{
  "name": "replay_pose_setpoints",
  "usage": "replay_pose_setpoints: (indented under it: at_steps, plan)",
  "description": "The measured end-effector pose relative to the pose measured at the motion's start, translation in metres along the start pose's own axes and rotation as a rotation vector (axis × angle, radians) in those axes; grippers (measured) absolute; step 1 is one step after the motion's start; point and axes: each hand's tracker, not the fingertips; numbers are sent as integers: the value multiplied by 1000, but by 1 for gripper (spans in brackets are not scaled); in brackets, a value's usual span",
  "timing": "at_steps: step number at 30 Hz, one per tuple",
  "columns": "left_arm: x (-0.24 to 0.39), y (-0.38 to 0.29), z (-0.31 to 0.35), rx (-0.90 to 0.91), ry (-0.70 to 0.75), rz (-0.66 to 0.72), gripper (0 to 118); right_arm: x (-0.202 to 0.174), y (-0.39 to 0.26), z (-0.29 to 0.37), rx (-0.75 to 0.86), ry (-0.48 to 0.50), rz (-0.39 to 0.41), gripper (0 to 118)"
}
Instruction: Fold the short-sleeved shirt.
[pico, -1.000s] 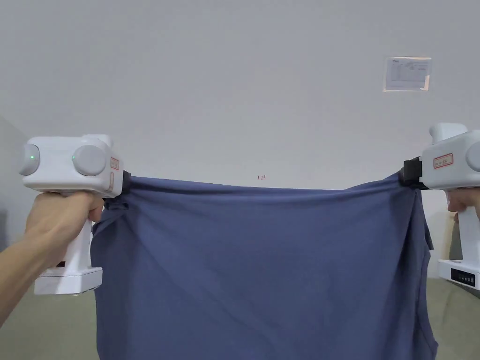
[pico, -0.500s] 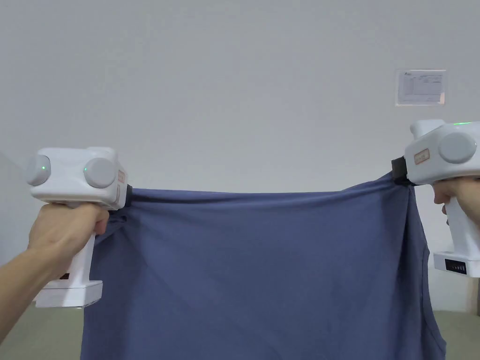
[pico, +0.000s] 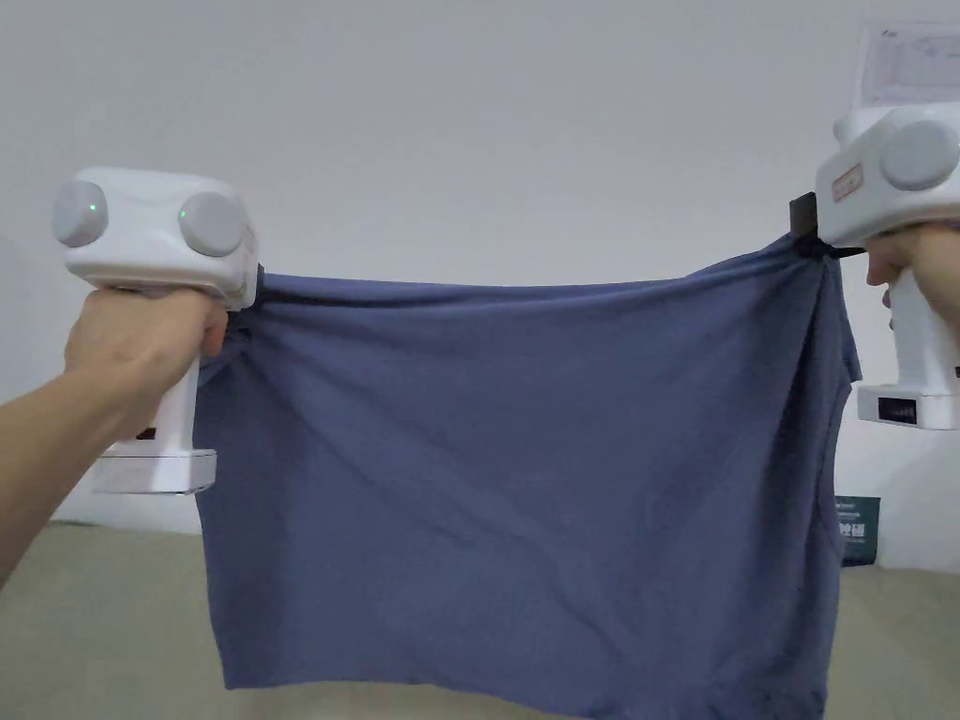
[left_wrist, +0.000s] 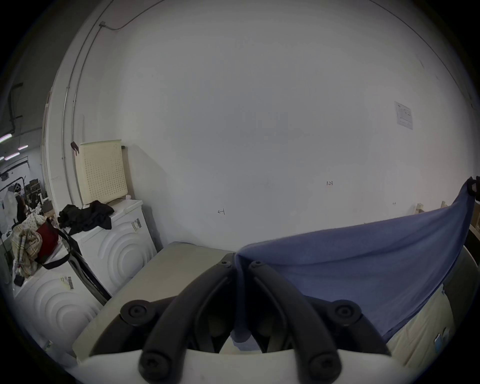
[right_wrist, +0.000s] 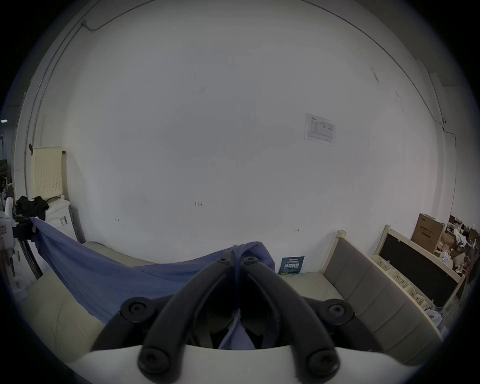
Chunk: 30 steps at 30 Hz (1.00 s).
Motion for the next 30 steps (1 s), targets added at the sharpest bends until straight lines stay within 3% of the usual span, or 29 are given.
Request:
replay_pose_setpoints:
  at_steps: [6, 9, 16, 22, 24, 27, 30]
  plan:
    - [17, -45, -48, -50, -5, -14, 3, -9, -50, -46, -50, 18, -23, 4]
    - [24, -80, -75, -114, -6, -31, 3, -16, -84, -69, -100, 17, 11, 4]
    - [36, -161, -117, -236, -5, -74, 3, -13, -167, -102, -217, 22, 5, 4]
    - [32, -209, -111, -300, -21, -88, 3, -10, -224, -90, -290, 43, -11, 4]
    - [28, -222, -100, -308, -27, -77, 3, -6, -240, -76, -315, 68, -54, 4]
    - [18, -246, -78, -330, -48, -91, 3, -4, -262, -50, -335, 69, -41, 4]
    - [7, -270, -50, -362, -62, -100, 3, 5, -284, -13, -362, 95, -101, 4]
